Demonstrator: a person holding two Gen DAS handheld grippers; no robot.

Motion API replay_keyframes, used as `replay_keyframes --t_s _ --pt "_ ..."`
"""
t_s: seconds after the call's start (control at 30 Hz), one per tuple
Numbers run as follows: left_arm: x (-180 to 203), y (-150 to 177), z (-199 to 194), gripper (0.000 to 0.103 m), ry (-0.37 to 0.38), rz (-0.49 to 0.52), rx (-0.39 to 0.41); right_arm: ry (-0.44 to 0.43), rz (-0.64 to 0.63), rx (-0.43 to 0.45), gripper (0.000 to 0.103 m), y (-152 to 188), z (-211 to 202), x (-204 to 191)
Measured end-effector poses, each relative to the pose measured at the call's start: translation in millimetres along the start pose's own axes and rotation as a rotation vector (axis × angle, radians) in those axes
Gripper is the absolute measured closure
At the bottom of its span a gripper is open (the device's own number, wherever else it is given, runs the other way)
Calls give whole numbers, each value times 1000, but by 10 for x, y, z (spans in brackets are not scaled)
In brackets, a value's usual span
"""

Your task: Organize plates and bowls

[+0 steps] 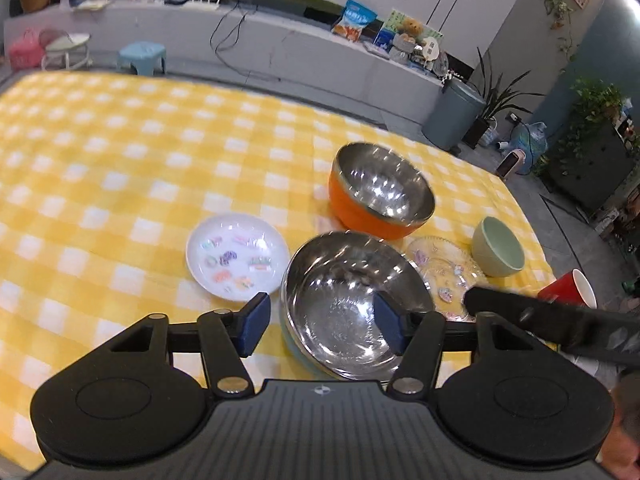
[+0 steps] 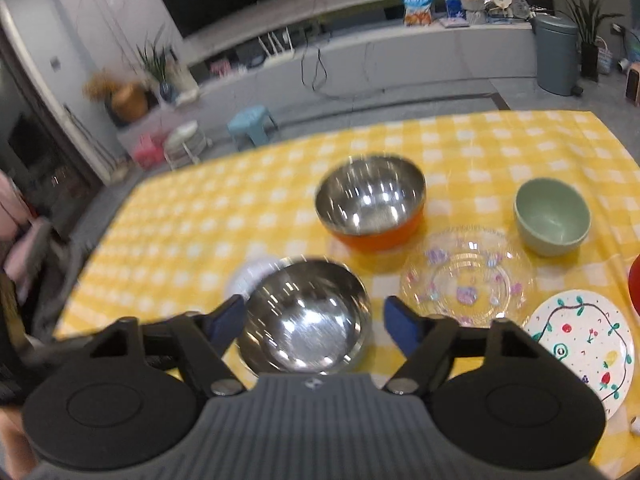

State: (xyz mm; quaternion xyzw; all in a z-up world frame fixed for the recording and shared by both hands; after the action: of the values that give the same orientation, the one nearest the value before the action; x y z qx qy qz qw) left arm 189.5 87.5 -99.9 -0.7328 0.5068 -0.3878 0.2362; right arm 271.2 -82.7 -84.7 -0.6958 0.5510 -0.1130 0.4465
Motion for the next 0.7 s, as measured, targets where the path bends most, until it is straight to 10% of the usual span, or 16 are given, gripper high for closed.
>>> replay_keyframes --t_s 0.5,0.7 --pt "52 160 270 53 -34 46 -46 -19 124 -102 65 373 448 228" --pt "6 204 313 78 -83 60 -50 27 65 -103 77 430 542 225"
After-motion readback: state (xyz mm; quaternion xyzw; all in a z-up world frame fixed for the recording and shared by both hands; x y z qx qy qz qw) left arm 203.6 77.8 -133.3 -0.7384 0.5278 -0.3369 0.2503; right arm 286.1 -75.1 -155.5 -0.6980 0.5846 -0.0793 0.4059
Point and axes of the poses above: each gripper's, at about its wrist camera, not at the fingertips, and z roughly the way its jaws point, x to its right, y to its underside, the point moved 6 cm from there along z, roughly the way its jaws point, and after that the axes turned 13 degrees about x, right-handed, at the moved point
